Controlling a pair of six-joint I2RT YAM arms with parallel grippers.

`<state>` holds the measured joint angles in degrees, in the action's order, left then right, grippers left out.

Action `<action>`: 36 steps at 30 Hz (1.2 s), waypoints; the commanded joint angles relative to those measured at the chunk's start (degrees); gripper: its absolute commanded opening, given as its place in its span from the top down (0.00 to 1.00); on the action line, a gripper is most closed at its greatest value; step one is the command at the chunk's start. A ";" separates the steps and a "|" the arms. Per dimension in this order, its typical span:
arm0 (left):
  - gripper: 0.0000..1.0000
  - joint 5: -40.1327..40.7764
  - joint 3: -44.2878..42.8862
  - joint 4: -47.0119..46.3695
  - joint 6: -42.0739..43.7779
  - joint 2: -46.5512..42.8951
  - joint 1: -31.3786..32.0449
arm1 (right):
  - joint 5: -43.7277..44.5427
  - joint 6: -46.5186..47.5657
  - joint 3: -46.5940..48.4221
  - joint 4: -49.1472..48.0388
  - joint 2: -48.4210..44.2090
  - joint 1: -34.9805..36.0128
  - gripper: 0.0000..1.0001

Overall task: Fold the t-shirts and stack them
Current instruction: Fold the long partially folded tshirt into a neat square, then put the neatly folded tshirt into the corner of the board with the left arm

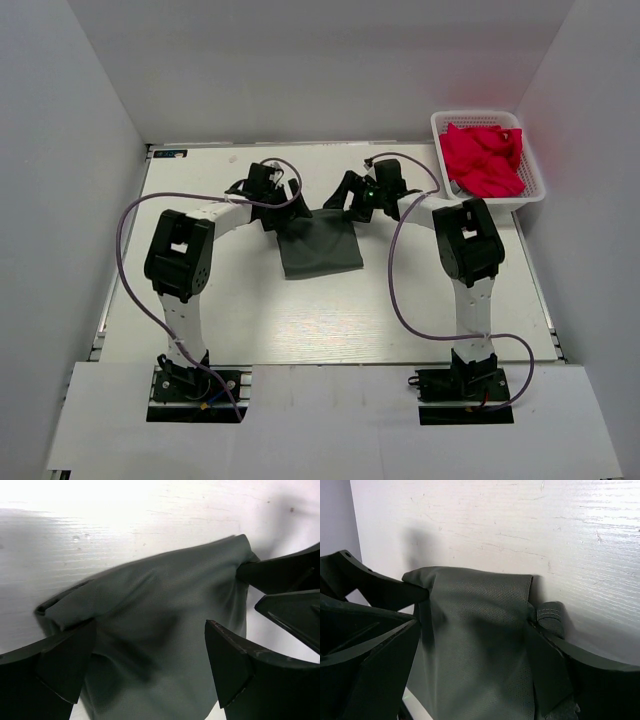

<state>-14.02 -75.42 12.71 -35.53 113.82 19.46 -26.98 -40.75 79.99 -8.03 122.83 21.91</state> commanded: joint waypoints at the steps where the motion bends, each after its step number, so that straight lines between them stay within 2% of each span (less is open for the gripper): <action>1: 0.00 3.74 -4.20 5.21 2.92 -1.58 -0.83 | 3.52 2.60 0.60 2.58 -2.04 -0.56 0.10; 7: 0.00 5.93 -5.88 6.70 4.50 -7.46 -0.83 | 1.32 9.98 0.62 5.92 -13.02 0.76 0.10; 14: 0.00 8.84 -1.15 14.96 1.35 -9.49 0.75 | 5.09 10.78 -13.69 5.13 -26.05 0.85 0.10; 17: 0.00 8.84 2.55 14.37 0.20 -10.19 0.75 | 6.94 11.48 -16.95 7.32 -31.23 0.85 0.10; 22: 0.14 11.65 4.58 14.27 -1.03 -10.29 1.28 | 9.13 11.49 -20.74 10.92 -37.11 0.50 0.10; 26: 0.36 11.65 5.10 14.80 -1.03 -7.92 2.50 | 10.28 11.75 -20.66 13.74 -39.23 0.50 0.10; 28: 0.41 12.70 5.10 14.80 -1.03 -7.13 3.04 | 10.90 12.10 -20.83 15.05 -39.76 0.33 0.10; 30: 0.42 13.84 4.41 15.93 -1.03 -5.98 4.09 | 12.21 12.27 -21.27 16.02 -40.82 0.33 0.10; 31: 0.47 15.15 3.44 16.55 -1.03 -5.28 4.09 | 12.56 12.62 -21.36 16.55 -41.17 0.32 0.10; 36: 0.51 17.00 0.54 18.40 -1.03 0.07 5.15 | 14.32 13.41 -23.03 18.40 -43.89 -0.02 0.10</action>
<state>0.16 -73.58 29.10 -36.51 110.80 23.97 -14.90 -29.04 58.22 8.08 81.32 22.44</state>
